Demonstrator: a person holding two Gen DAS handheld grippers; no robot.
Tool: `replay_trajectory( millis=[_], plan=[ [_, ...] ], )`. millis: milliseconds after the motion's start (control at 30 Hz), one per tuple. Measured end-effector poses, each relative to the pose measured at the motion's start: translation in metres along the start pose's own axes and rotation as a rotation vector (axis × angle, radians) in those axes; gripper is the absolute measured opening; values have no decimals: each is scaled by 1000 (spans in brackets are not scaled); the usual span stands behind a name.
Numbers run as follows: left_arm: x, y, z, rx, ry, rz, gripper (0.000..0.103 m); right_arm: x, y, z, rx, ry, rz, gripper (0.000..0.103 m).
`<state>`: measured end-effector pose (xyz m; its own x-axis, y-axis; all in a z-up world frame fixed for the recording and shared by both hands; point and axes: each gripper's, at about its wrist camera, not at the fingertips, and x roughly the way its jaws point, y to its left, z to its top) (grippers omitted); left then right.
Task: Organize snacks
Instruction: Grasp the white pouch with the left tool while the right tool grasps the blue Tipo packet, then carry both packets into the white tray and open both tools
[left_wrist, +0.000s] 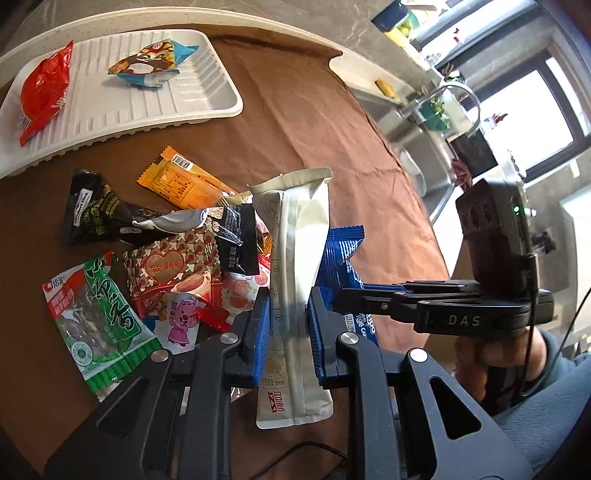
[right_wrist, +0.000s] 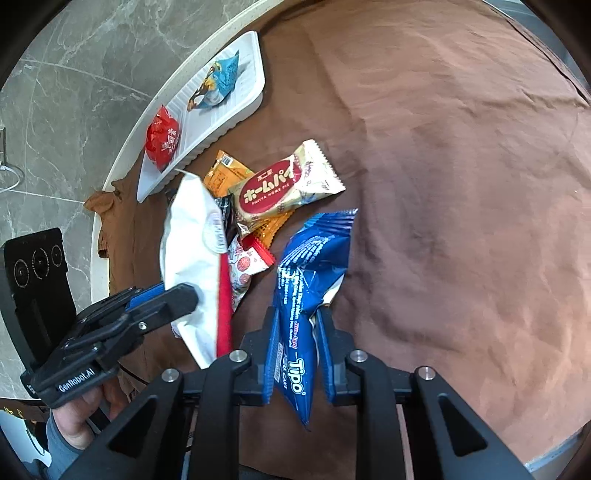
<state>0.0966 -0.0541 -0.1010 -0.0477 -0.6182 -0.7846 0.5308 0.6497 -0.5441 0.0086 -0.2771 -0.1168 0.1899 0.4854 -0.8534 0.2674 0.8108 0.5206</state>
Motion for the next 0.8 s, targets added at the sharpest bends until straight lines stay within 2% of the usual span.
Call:
replay_trajectory(
  millis=[267,500,800],
  plan=[
    [-25,2,-6,-28,-31,-2,18,-18,-3,2,-6,-31,19,22],
    [-63,13,-14,-74,-88,25,18,-34,-6,6,-15,-39,15,22],
    [-121,31,-21,-151,-181,86,18,-62,22,14,-63,-60,41,22]
  ],
)
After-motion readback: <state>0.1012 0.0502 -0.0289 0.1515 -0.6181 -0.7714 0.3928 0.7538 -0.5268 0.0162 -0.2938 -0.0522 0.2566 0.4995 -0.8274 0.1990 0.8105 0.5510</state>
